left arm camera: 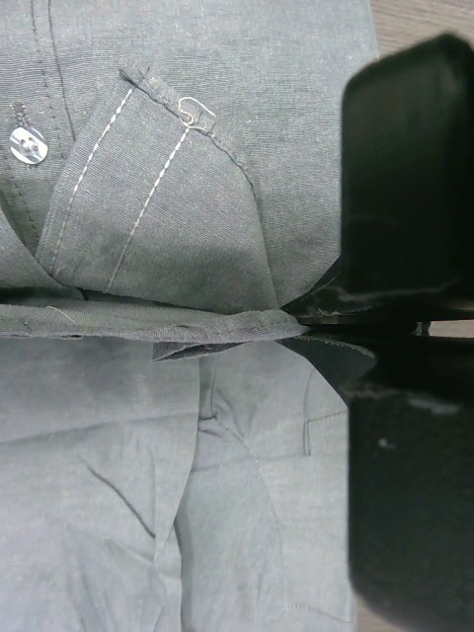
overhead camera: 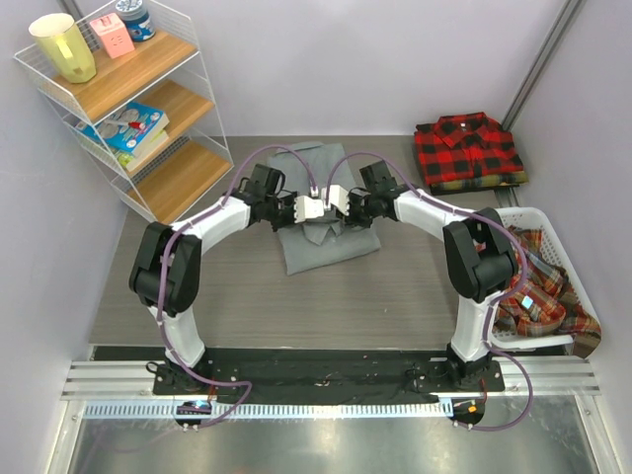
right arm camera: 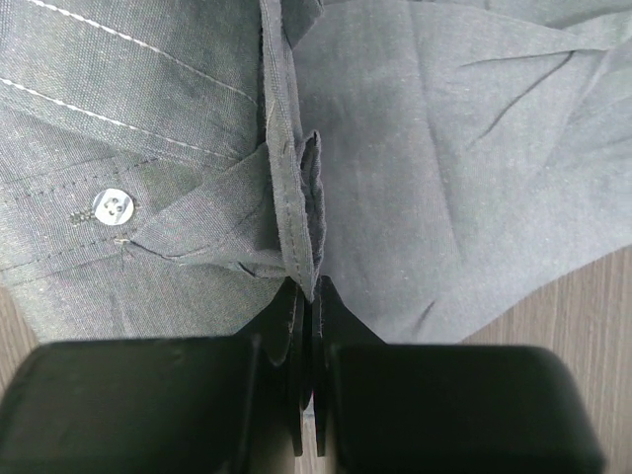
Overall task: Fold and stack the long sleeve shirts
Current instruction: Fold the shirt
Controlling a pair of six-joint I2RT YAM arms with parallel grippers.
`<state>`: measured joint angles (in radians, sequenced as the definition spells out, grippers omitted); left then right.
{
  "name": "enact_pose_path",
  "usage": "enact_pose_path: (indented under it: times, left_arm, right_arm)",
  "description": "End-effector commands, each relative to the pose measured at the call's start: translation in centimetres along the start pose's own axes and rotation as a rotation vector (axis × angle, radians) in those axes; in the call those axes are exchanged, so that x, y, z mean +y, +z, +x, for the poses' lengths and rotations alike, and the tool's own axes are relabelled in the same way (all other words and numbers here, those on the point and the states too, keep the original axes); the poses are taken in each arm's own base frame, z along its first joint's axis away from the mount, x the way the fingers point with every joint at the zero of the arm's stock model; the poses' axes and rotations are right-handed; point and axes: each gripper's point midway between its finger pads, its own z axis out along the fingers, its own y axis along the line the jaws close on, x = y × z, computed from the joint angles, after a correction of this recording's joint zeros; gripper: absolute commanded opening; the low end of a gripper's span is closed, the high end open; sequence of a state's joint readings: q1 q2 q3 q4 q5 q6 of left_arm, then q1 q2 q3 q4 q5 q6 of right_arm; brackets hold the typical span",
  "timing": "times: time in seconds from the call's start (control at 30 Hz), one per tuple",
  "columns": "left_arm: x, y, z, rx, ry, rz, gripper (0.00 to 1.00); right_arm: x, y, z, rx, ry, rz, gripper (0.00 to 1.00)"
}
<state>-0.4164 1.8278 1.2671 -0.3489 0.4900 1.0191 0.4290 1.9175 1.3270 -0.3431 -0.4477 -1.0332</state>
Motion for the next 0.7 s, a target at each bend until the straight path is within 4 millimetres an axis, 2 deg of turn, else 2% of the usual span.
enact_pose_path:
  times: [0.0, 0.17, 0.2, 0.3, 0.33, 0.5, 0.6, 0.63, 0.67]
  left_arm:
    - [1.9, -0.1, 1.2, 0.052, -0.019, -0.035, 0.0]
    - [2.6, 1.1, 2.9, 0.091, -0.07, -0.041, 0.0]
    - [2.4, 1.6, 3.6, 0.103, -0.09, -0.033, 0.0]
    - [2.5, 2.5, 4.8, 0.136, -0.106, -0.019, 0.01]
    - [2.7, 2.6, 4.8, 0.139, -0.107, -0.016, 0.01]
    - [0.1, 2.9, 5.6, 0.173, -0.155, 0.094, 0.02]
    - [-2.8, 2.3, 5.5, 0.179, -0.16, 0.187, 0.02]
    - [-3.3, 1.7, 4.6, 0.163, -0.147, 0.199, 0.02]
    - [-5.0, 1.4, 4.8, 0.165, -0.159, 0.24, 0.02]
  right_arm:
    - [-3.1, -1.7, 0.3, 0.054, -0.018, 0.098, 0.01]
    - [-3.7, 0.6, 2.2, 0.107, 0.024, 0.09, 0.01]
    - [-4.2, 0.7, 2.0, 0.109, 0.029, 0.098, 0.01]
    - [-3.1, 1.9, 3.4, 0.152, 0.061, 0.038, 0.01]
    - [-2.3, 1.9, 3.9, 0.172, 0.075, 0.007, 0.01]
    - [1.7, 2.6, 5.2, 0.231, 0.128, -0.09, 0.01]
    - [4.6, 2.2, 5.3, 0.25, 0.154, -0.14, 0.01]
    - [5.5, 1.9, 4.4, 0.244, 0.164, -0.148, 0.01]
    - [7.2, 1.7, 4.6, 0.252, 0.189, -0.183, 0.01]
